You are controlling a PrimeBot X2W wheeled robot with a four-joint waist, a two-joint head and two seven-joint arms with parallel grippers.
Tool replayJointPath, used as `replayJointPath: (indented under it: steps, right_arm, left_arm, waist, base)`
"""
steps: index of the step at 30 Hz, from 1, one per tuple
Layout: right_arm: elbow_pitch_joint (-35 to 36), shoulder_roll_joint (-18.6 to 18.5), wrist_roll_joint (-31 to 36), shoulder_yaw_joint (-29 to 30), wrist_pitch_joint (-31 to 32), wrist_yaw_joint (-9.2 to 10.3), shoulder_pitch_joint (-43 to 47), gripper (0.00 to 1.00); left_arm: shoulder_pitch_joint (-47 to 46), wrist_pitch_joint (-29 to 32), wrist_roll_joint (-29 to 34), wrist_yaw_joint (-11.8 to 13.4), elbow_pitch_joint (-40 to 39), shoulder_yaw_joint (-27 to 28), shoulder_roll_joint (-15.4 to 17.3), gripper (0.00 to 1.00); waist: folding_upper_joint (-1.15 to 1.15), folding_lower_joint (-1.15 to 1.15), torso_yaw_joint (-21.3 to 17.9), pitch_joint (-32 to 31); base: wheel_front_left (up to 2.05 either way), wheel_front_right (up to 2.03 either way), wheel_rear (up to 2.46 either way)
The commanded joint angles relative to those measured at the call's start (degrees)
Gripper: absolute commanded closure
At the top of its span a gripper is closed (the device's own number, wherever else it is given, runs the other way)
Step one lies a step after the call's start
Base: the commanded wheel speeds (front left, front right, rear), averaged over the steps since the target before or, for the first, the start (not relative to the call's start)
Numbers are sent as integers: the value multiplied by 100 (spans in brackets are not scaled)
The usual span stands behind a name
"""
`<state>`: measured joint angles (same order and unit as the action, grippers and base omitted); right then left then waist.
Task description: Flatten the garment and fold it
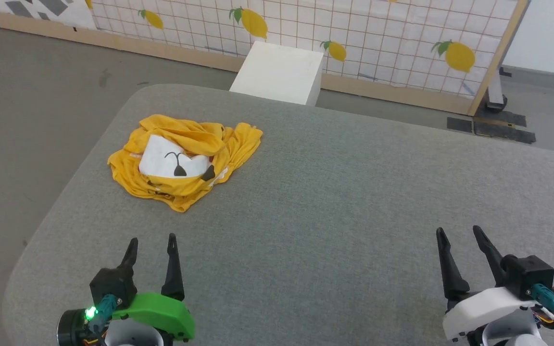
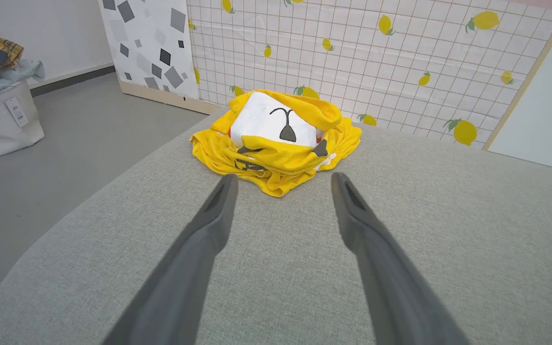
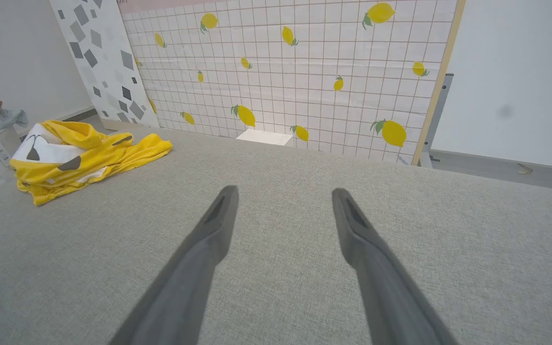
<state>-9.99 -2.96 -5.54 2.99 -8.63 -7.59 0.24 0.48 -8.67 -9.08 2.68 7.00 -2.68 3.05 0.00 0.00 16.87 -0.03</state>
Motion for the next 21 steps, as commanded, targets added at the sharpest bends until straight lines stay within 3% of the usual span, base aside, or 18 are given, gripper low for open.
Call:
replayJointPath:
  steps: [1, 21]
  right_arm:
    - [-43, 5, -33, 20, -72, 6, 84, 0]
    - [-237, 6, -101, 25, -308, 8, 144, 0]
  left_arm:
    - [3, -71, -8, 56, 31, -22, -10, 0]
    - [14, -305, -15, 178, 203, -62, -13, 0]
  waist:
    - [0, 0, 50, -3]
    - [0, 0, 494, -21]
  base:
    - [0, 0, 0]
    - [0, 0, 0]
